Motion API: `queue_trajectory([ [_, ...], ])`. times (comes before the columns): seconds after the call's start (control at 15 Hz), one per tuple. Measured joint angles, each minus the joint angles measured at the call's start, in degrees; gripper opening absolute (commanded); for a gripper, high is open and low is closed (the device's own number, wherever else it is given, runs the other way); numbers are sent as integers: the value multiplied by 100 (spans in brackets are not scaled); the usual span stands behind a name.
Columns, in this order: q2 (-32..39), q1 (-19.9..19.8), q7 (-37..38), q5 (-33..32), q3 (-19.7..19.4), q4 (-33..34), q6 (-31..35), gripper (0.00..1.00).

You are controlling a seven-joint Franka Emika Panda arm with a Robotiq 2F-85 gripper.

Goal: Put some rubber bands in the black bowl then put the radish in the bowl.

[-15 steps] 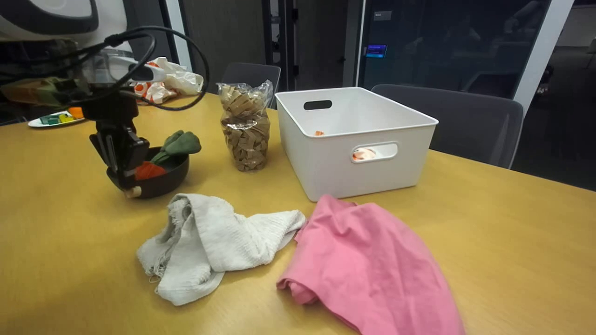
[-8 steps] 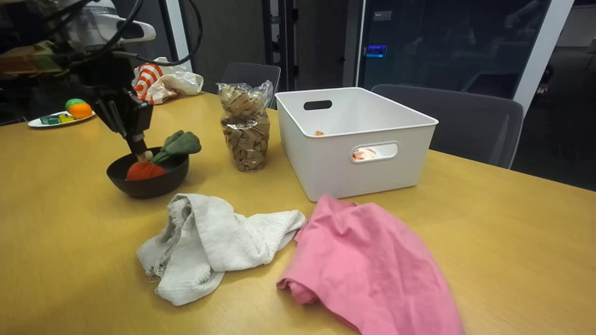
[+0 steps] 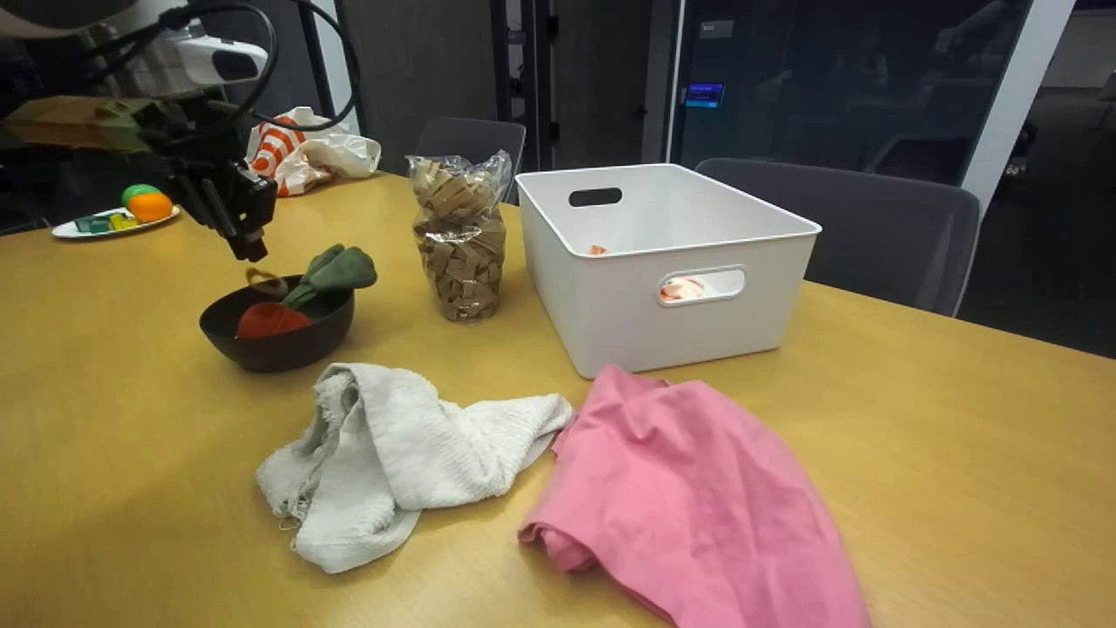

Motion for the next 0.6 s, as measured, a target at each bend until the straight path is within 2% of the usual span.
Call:
queue_trajectory([
  [0.4, 396, 9, -117, 147, -50, 192, -13, 95],
  [0.47, 396, 8, -118, 155, -52, 245, -152, 100],
  [0.6, 361, 8, -118, 161, -52, 409, -609, 100],
])
